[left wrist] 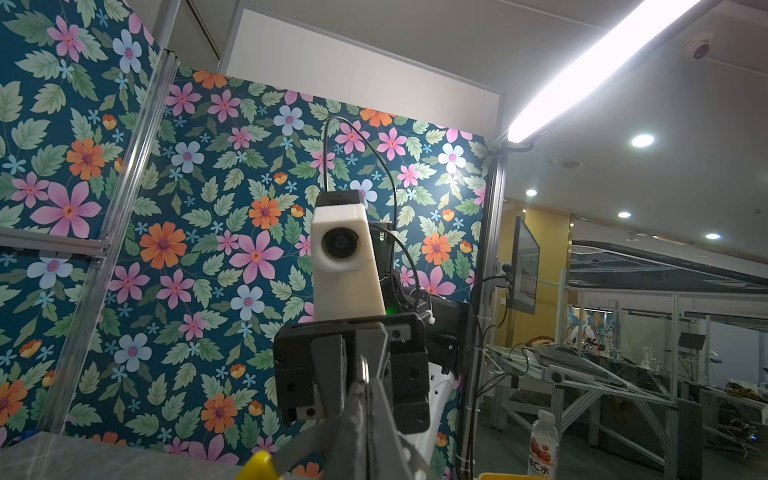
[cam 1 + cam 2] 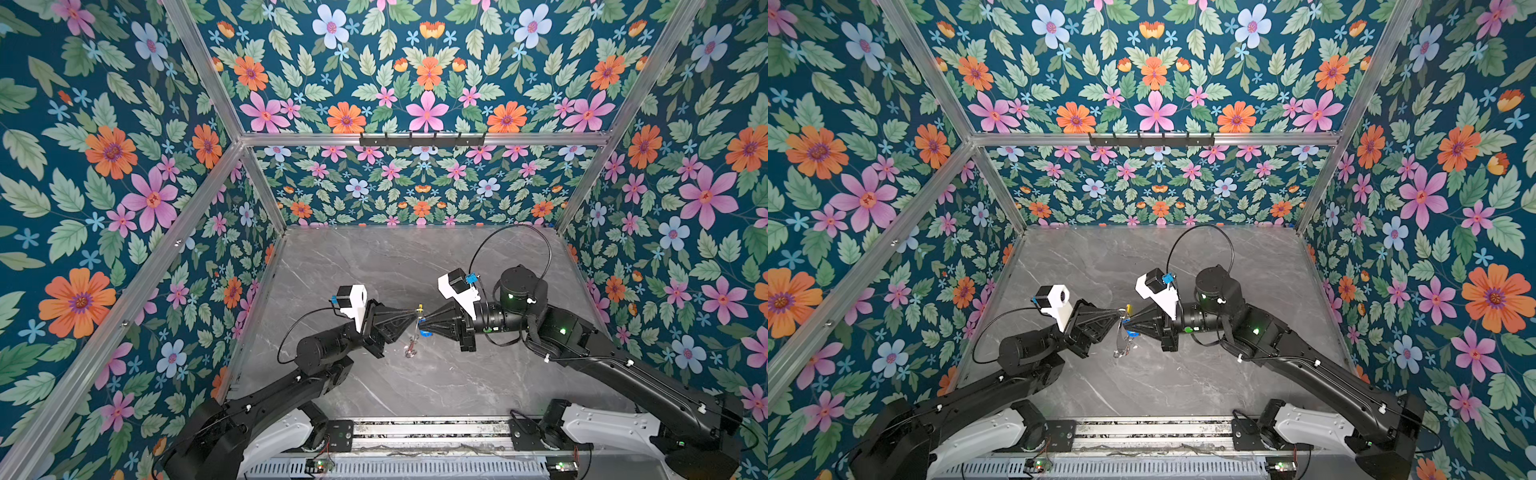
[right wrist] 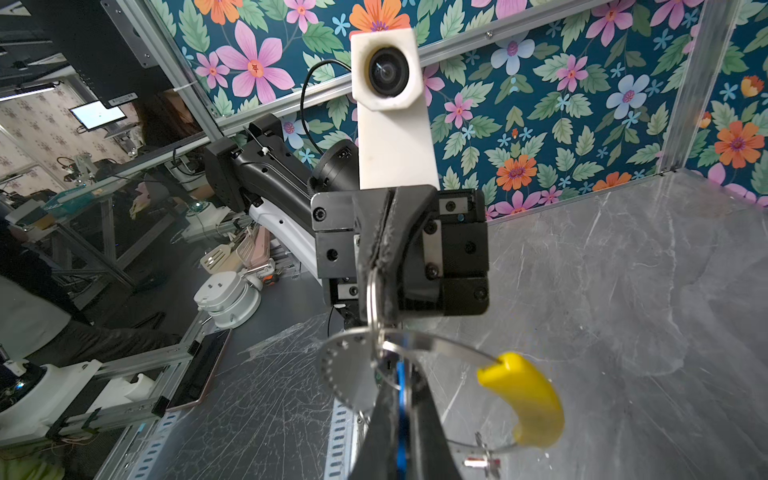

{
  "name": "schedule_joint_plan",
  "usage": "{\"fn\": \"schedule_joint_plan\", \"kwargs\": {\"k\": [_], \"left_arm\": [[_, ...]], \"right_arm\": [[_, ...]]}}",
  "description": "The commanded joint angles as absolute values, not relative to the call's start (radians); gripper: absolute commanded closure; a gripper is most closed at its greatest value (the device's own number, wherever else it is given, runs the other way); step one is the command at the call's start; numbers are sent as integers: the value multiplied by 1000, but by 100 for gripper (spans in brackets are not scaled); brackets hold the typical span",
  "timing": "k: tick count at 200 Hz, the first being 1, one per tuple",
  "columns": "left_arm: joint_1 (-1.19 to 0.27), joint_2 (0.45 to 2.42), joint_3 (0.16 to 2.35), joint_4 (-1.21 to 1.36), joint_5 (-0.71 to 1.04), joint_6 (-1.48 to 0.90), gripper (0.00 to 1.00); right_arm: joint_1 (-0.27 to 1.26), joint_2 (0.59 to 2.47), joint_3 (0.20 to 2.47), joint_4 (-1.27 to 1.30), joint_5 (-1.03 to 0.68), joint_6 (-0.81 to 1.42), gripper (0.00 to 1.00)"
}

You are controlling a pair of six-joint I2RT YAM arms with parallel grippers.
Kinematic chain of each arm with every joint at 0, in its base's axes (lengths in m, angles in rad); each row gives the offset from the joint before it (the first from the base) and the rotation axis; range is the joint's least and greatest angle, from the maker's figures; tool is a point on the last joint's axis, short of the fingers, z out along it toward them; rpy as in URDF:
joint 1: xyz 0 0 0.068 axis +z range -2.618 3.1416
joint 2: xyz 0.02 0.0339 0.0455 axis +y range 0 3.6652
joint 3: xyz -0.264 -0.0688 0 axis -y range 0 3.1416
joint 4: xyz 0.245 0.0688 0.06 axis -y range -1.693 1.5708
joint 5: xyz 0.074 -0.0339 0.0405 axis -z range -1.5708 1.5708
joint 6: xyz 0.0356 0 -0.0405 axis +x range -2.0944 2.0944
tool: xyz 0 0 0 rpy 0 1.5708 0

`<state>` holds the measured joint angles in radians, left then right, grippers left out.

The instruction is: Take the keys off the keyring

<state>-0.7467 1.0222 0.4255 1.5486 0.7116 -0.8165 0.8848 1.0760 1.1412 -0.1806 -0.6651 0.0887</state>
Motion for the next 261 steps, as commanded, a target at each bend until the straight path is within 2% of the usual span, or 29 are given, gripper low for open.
{"fn": "schedule_joint_plan", "kwargs": {"k": [1,96,208,261], "left_arm": [[-748,1017,440,1660,741,-852,100],[-751,1023,464,1669,842,-932,100],[-787,1025,489,1670,880,-941,100],[-812,1012,497,1671,852,-910,100]], "right_arm": [[886,1060,1173,-297,-629,20,100],[855,1093,1323,-470,-664,-127,100],[807,1155,1387,-461,-750,-153,100],[804,1178,1344,-386,-794,-117,100]]}}
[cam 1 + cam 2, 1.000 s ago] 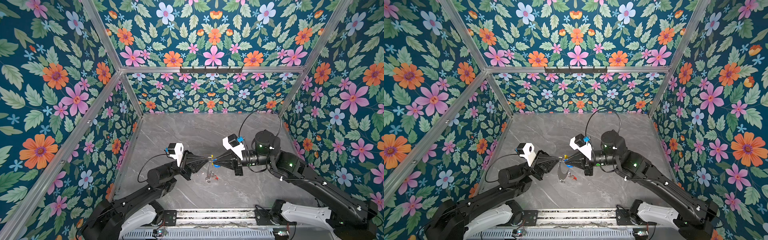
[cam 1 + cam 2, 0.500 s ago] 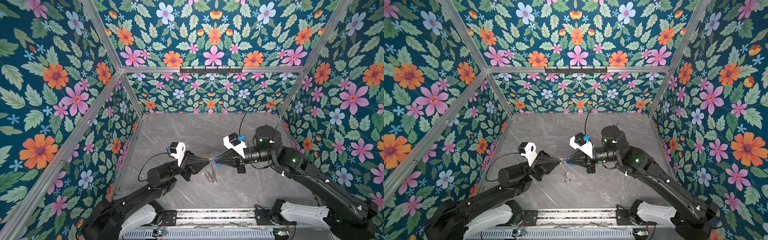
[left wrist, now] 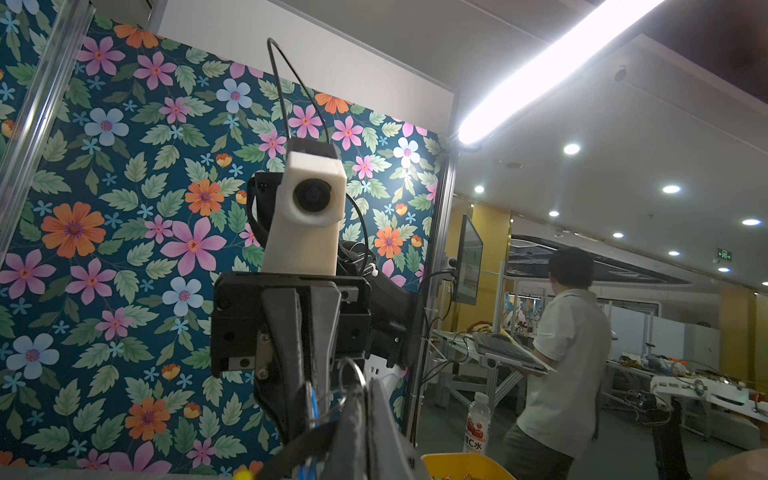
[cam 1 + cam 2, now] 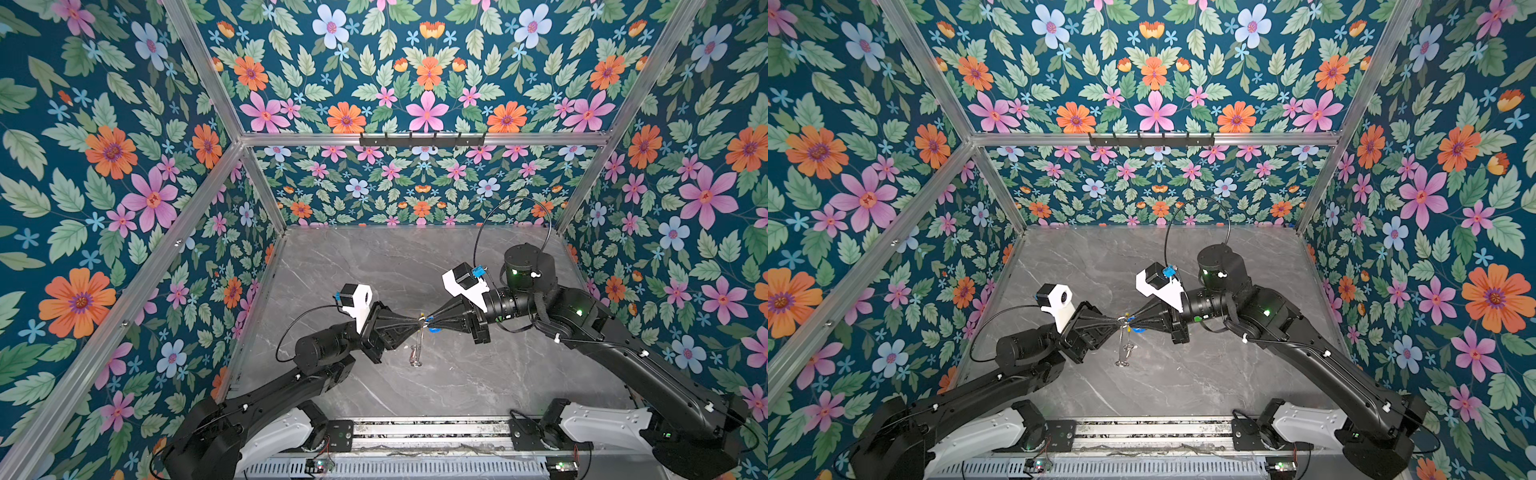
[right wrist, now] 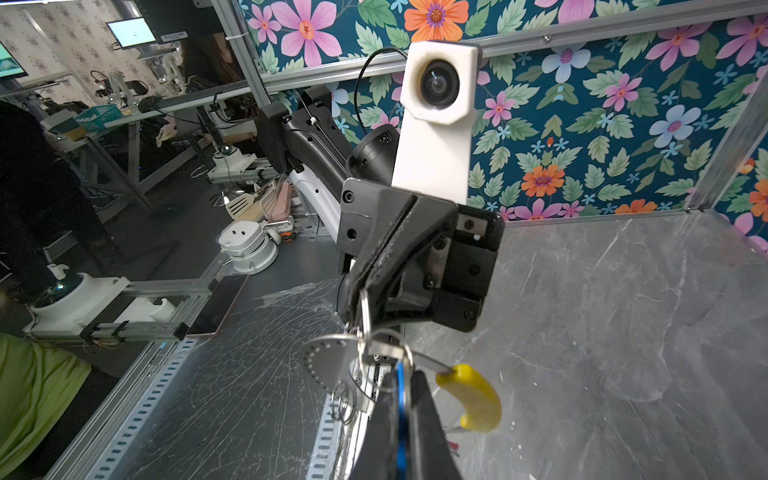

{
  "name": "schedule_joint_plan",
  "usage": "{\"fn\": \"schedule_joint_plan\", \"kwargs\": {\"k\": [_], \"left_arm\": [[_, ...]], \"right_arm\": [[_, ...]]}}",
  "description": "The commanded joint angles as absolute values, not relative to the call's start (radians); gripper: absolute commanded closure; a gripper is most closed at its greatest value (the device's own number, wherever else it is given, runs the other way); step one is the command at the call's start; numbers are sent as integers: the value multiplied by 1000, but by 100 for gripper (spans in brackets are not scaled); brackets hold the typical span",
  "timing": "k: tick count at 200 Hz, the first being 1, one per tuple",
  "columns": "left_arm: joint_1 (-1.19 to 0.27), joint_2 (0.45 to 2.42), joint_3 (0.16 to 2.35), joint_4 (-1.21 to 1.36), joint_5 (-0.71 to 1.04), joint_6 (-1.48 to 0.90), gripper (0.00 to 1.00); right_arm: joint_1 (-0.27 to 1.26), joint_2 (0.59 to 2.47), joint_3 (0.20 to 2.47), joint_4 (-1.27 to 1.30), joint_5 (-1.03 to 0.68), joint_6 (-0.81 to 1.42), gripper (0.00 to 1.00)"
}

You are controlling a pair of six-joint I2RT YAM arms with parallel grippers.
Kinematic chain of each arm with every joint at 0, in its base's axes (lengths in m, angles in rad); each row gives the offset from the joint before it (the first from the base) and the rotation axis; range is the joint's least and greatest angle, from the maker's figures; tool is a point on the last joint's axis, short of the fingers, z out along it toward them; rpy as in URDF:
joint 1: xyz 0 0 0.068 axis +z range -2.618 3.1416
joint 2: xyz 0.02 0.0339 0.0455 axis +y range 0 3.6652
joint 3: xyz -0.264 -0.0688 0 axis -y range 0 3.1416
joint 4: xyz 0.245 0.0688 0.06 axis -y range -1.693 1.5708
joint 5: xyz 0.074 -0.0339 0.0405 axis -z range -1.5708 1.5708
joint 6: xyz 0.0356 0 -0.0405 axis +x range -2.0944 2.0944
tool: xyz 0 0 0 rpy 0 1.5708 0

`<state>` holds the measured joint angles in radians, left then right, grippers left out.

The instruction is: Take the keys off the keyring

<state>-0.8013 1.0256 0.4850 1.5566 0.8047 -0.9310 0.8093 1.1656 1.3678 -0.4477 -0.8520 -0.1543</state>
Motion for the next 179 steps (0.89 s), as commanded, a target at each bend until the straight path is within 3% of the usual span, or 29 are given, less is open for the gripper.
{"fn": "schedule_joint_plan", "kwargs": {"k": [1,179], "left_arm": [[-812,1012,498,1671,851,-909,100],[-849,1021,513,1674,831,-881,100]], "right_arm": [[804,1178,1343,-384,-793,-116,100],[834,1209,1300,-254,-840,-73,100]]}}
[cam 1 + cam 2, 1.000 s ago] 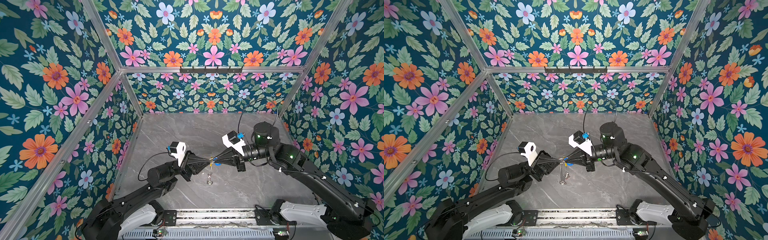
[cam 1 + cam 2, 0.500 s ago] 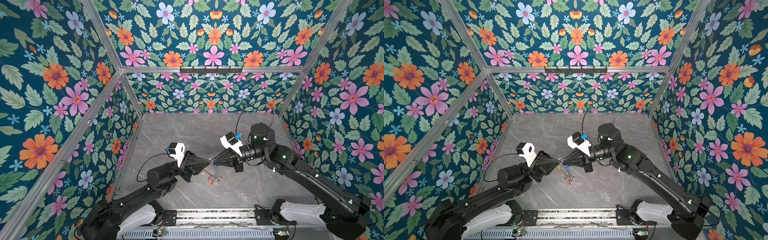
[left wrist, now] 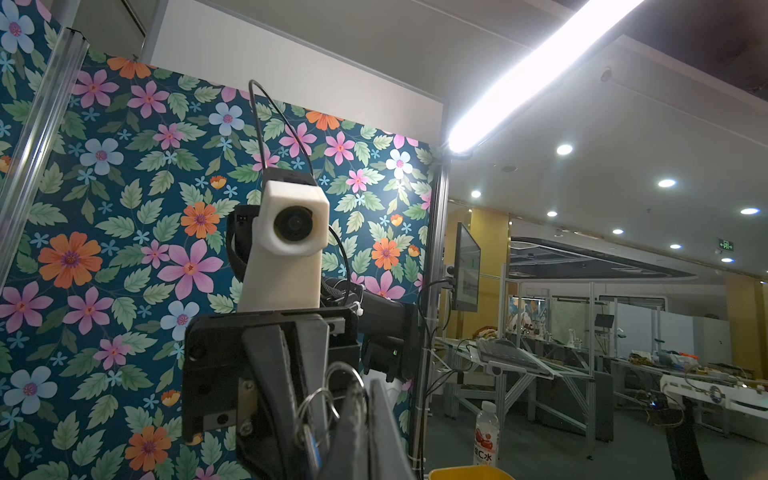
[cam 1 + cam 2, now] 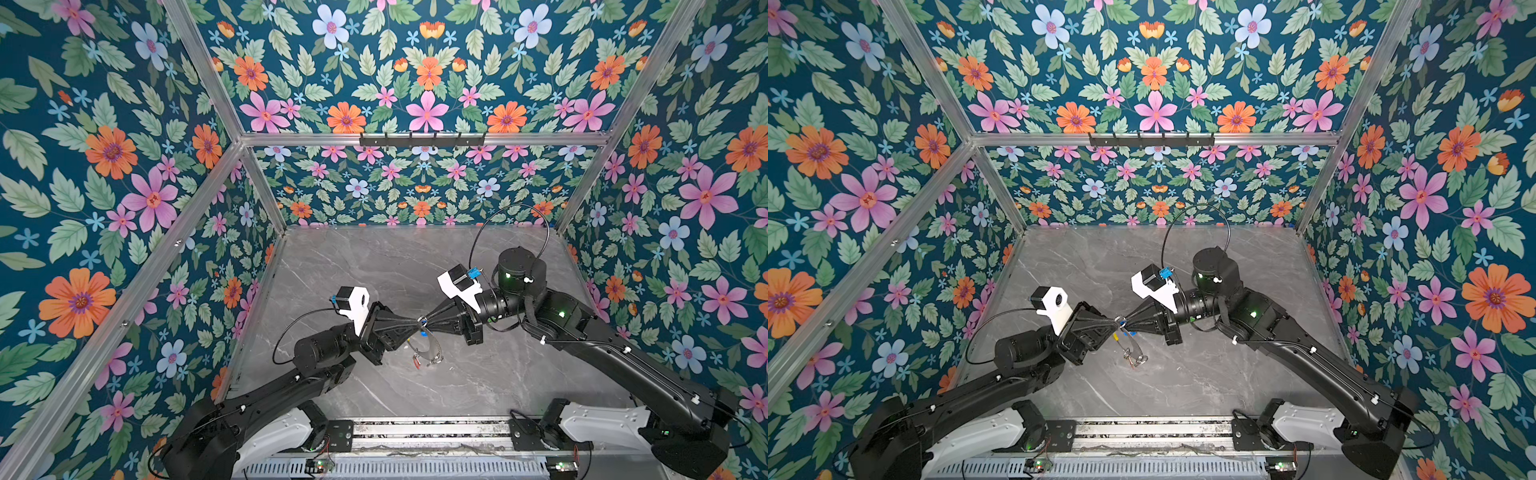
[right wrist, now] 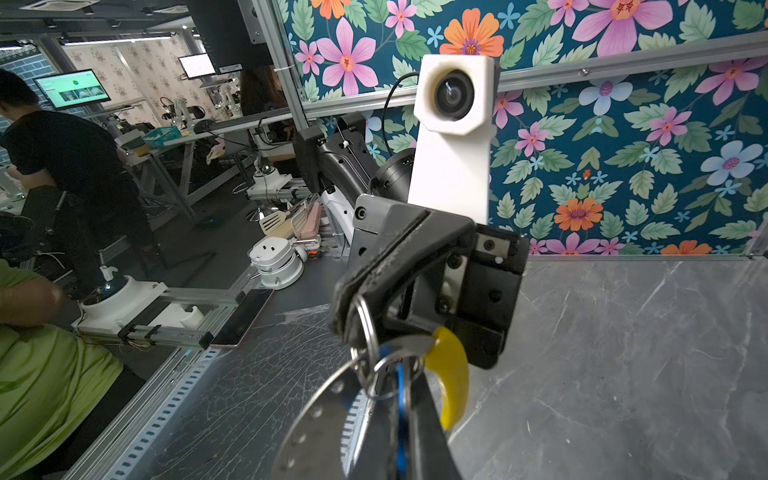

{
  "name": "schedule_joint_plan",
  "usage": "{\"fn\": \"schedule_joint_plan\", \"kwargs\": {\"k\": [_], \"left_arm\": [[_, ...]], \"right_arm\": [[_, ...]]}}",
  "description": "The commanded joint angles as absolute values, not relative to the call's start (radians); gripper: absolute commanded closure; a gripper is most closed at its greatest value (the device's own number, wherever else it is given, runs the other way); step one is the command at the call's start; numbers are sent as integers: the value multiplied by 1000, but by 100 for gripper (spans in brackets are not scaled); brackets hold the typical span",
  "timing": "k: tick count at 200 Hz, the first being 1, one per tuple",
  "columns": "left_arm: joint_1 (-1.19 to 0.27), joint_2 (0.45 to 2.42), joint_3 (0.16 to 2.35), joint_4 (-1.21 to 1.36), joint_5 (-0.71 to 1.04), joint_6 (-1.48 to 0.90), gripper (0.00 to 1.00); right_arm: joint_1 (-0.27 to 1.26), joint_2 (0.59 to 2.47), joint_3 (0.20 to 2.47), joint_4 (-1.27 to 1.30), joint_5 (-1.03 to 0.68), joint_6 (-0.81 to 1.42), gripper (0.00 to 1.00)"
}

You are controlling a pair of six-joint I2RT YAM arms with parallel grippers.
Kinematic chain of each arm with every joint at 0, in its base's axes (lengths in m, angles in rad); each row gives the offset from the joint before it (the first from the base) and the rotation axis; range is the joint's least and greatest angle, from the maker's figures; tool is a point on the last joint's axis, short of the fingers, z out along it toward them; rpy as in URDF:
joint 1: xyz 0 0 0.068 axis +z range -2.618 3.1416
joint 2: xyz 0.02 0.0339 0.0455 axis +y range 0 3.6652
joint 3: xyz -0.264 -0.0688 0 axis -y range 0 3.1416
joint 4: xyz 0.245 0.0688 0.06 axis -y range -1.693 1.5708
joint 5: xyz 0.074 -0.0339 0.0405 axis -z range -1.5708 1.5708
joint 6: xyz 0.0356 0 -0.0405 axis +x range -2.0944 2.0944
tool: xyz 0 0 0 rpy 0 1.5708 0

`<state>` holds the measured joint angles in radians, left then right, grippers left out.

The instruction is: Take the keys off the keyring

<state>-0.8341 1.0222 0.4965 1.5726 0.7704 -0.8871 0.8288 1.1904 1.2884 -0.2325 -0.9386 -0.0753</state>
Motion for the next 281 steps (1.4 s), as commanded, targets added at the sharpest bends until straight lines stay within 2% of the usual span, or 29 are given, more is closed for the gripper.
{"fn": "schedule_joint_plan", "kwargs": {"k": [1,63,143,249,281], "left_arm": [[-849,1022,512,1674,831,-882,100],[-851,1021,513,1674,836,-872,100],[-827,1011,511,1642,828,-872,100],[-821,1037,525,1639,847,-863,100],[-819,1042,528,1644,851,-862,100]], "right_arm": [[834,1210,1299,-254,-840,-73,100],[872,1219,1306,-304,-800,-115,100],[888,1088,1226,-294,-699,-86,100],[914,1032,1186,-256,-652,-39,100],[918,1020,1176,-247,-640,-27,84]]}}
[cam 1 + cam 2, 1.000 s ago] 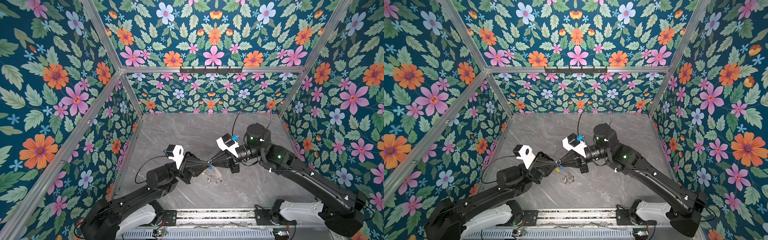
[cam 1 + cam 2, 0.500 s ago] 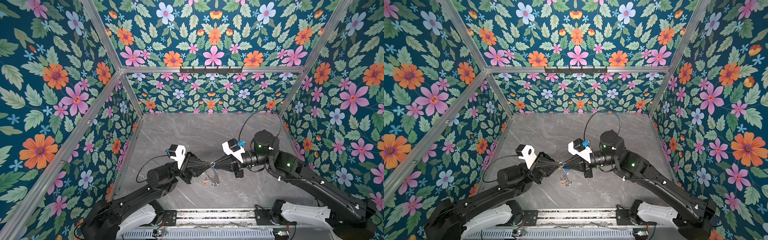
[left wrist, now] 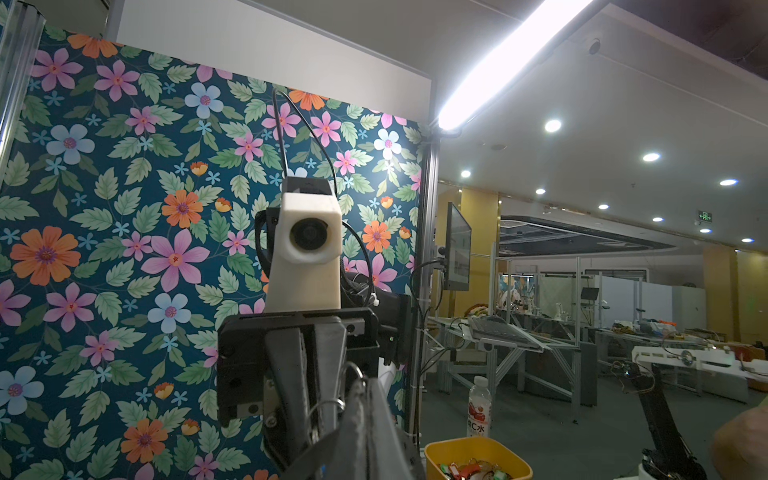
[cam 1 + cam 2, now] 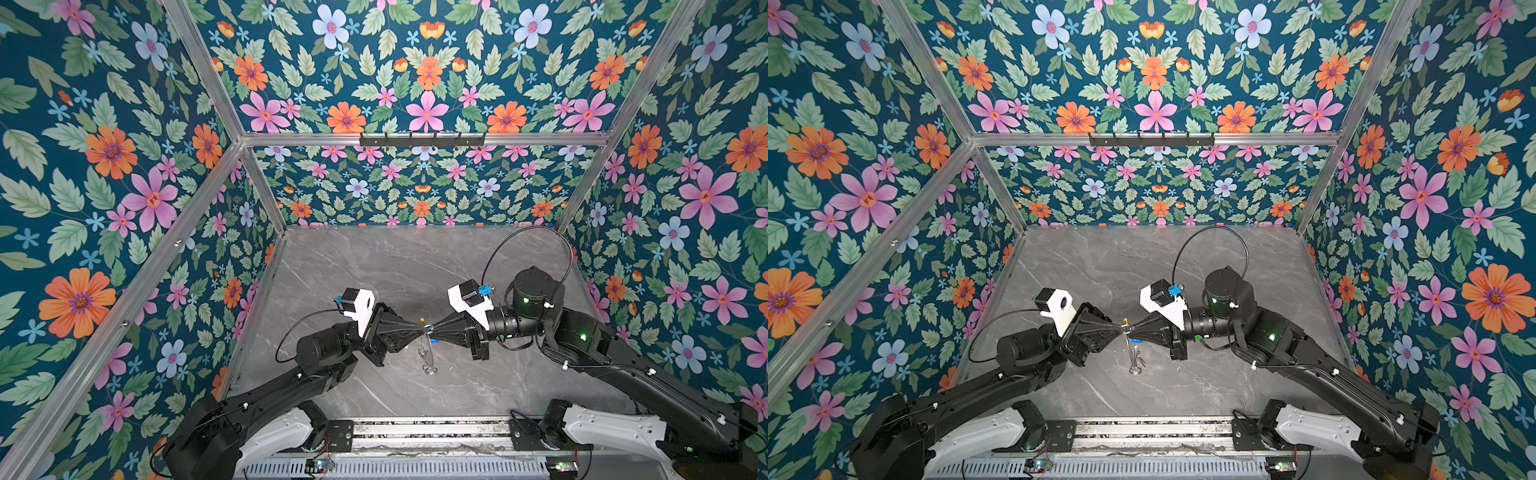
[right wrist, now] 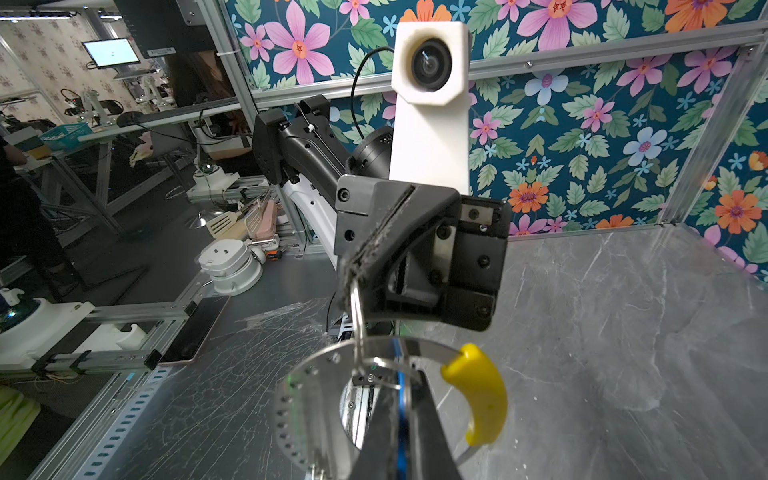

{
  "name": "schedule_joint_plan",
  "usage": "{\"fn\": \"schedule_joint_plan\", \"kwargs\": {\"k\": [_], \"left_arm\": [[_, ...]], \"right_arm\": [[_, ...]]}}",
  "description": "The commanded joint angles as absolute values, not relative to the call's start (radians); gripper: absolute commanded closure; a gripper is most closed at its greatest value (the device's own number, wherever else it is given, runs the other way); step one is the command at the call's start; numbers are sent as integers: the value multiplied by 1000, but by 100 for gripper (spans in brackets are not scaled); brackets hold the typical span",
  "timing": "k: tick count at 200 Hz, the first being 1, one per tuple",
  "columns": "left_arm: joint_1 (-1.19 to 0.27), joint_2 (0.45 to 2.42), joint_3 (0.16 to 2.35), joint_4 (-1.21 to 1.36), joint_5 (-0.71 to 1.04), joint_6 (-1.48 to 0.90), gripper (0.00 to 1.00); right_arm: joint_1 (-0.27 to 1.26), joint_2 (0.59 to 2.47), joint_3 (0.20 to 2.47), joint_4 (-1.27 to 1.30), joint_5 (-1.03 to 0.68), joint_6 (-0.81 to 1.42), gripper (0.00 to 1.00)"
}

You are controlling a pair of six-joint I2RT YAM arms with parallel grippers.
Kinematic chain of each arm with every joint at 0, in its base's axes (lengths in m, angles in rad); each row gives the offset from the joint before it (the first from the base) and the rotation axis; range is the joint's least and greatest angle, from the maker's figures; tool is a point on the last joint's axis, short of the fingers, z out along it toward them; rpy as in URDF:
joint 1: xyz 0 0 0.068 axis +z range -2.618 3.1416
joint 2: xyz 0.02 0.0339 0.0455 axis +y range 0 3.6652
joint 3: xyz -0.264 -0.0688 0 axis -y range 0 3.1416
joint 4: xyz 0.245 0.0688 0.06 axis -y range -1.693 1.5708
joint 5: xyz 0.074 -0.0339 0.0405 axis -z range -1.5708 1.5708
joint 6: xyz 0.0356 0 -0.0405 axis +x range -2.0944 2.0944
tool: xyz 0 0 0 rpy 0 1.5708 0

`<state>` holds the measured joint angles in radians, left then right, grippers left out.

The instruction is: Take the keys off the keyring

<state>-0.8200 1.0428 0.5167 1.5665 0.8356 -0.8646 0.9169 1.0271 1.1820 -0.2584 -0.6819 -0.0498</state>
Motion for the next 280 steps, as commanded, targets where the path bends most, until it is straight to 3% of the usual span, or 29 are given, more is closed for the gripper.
{"fn": "schedule_joint_plan", "kwargs": {"k": [1,97,184,280], "left_arm": [[-818,1042,528,1644,851,-863,100],[-810,1046,520,1647,838,-862,100],[-804,1058,513,1646,827,-852,100],[-805,1073,506,1666,820,-866,100]], "right_arm": [[918,1019,1176,-247,-639,-28,84],[920,957,1132,-236,-602,1,56],[920,868,1112,-185,-582,46,47],[920,961,1183,-82,-641,74,44]]}}
